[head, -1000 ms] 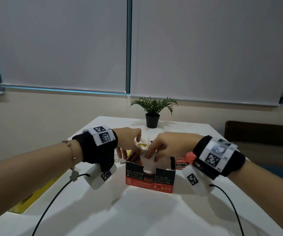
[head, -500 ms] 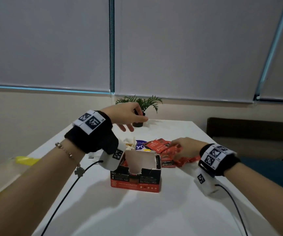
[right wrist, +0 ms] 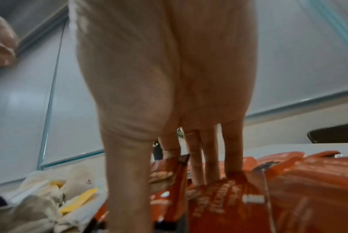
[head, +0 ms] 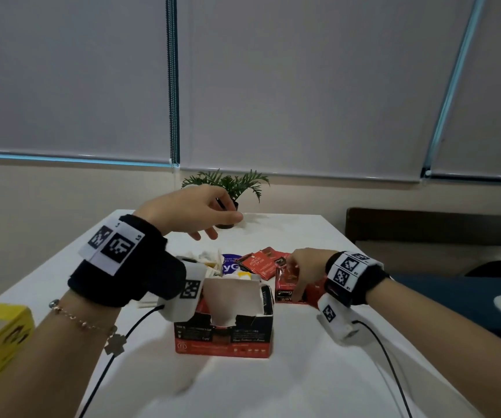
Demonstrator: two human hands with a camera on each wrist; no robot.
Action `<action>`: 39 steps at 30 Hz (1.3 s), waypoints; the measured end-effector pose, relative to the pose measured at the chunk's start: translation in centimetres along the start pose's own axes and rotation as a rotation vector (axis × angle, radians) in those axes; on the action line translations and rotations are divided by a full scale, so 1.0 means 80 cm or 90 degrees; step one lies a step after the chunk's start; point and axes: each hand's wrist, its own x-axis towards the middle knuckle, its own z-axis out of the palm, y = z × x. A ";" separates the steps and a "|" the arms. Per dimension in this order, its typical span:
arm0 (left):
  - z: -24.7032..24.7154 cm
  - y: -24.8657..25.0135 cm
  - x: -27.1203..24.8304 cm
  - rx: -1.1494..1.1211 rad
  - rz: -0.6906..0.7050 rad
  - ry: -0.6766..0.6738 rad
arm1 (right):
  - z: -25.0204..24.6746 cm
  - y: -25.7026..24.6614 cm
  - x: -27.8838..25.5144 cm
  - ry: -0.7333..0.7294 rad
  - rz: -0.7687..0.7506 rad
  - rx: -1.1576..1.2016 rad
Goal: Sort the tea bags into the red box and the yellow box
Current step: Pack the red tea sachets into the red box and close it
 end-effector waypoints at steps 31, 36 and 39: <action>-0.001 0.006 -0.003 -0.341 0.122 0.158 | -0.091 -0.054 -0.108 0.496 -0.298 0.847; -0.009 0.000 -0.003 -0.352 0.112 0.131 | -0.094 -0.055 -0.118 0.588 -0.484 0.851; -0.009 0.004 -0.005 -0.430 0.110 0.116 | -0.090 -0.056 -0.112 0.648 -0.508 0.734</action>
